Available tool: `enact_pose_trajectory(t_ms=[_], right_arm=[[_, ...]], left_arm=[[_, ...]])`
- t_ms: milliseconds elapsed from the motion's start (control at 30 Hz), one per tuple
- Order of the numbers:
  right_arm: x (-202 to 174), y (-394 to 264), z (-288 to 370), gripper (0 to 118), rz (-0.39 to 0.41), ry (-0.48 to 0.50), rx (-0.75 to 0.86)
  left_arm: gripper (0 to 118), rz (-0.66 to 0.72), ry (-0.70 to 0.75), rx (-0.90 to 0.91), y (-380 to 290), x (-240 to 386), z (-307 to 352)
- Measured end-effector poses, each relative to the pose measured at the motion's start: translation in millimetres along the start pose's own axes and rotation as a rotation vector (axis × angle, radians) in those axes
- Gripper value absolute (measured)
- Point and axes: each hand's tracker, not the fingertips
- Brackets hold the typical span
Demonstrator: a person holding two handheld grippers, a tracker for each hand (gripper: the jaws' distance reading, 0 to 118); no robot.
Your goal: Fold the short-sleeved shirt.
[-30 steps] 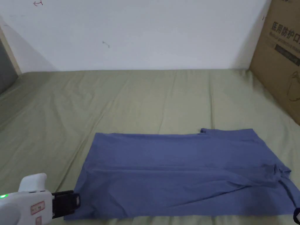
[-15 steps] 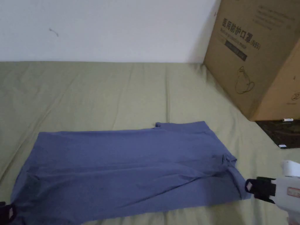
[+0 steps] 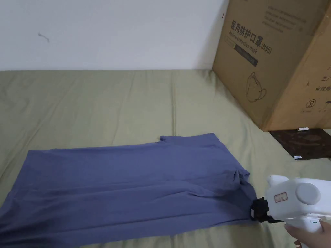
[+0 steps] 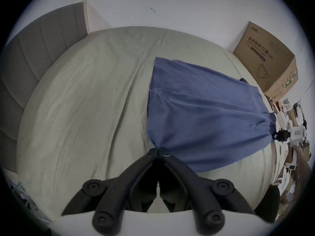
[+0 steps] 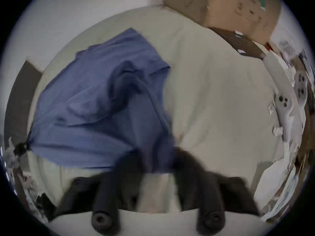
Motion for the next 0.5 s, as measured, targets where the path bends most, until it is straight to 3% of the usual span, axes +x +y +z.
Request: enact_pose_trajectory(t_ms=[33, 200, 367, 500], right_arm=[[-4.3, -3.1, 8.0, 8, -0.004, -0.053, 0.014], [-13.2, -11.9, 41.6, 8, 0.079, -0.032, 0.041], [-1.5, -40.0, 78.0, 8, 0.059, -0.003, 0.047], [11.4, -90.1, 93.9, 8, 0.030, 0.016, 0.008]], left_arm=[[0, 0.004, -0.006, -0.002, -0.4, -0.5, 0.9], [0, 0.016, -0.021, 0.016, 3.1, -10.1, 15.7], [0, 0.016, -0.040, 0.028, -8.8, -21.9, 49.4], [0, 0.008, -0.057, -0.026, -55.0, -26.6, 79.1]])
